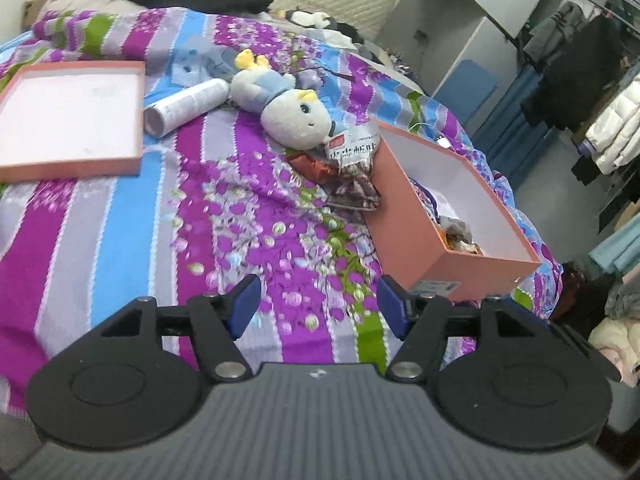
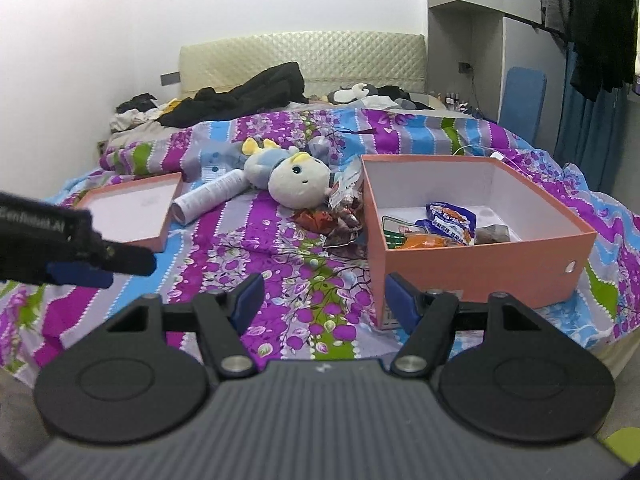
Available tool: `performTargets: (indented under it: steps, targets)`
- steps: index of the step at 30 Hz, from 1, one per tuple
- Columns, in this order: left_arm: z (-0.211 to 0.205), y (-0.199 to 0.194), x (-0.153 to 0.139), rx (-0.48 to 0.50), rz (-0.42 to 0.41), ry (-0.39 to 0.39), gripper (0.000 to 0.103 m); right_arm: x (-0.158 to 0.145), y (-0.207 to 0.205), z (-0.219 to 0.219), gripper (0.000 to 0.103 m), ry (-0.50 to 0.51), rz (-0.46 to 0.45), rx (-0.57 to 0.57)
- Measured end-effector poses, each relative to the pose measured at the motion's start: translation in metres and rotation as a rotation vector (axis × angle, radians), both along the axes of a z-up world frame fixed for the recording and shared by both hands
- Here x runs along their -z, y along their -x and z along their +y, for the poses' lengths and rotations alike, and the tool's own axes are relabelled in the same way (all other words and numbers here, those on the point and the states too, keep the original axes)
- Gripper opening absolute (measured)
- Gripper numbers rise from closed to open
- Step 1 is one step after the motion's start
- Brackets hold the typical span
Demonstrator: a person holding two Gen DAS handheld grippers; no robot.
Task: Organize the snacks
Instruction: 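Raise both tools from the shoebox and move toward the remaining snacks, then close the left gripper on the red wrapper while the right gripper grasps the white shrimp-snack bag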
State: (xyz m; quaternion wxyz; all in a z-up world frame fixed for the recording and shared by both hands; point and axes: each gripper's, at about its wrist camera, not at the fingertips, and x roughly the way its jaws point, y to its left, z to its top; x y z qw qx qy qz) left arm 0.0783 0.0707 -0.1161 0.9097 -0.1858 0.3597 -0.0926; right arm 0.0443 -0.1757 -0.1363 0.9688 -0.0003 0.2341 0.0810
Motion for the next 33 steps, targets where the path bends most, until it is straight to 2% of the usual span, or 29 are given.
performTargets:
  steps: [7,11,14,17,22,27,30,33]
  targets:
    - [0.011,-0.073,0.027,0.086,-0.004,0.002,0.071,0.022,-0.03,0.022,0.069,-0.032,-0.026,0.042]
    - [0.015,-0.123,0.048,0.116,-0.002,-0.024,0.072,0.038,-0.05,0.037,0.069,-0.039,-0.048,0.066]
    - [0.014,-0.157,0.063,0.156,-0.006,-0.042,0.074,0.052,-0.068,0.052,0.069,-0.001,-0.053,0.09]
    - [0.014,-0.198,0.082,0.202,0.033,0.007,0.075,0.062,-0.087,0.061,0.068,-0.004,-0.069,0.119]
    - [0.012,-0.247,0.102,0.237,0.052,0.065,0.075,0.076,-0.112,0.065,0.068,-0.028,-0.123,0.181]
    - [0.009,-0.296,0.118,0.194,0.096,0.126,0.075,0.089,-0.143,0.065,0.068,-0.054,-0.118,0.238]
    - [0.01,-0.321,0.13,0.164,0.128,0.205,0.075,0.097,-0.161,0.062,0.068,-0.068,-0.103,0.271]
    - [0.007,-0.34,0.139,0.131,0.146,0.244,0.075,0.106,-0.179,0.06,0.068,-0.079,-0.071,0.28]
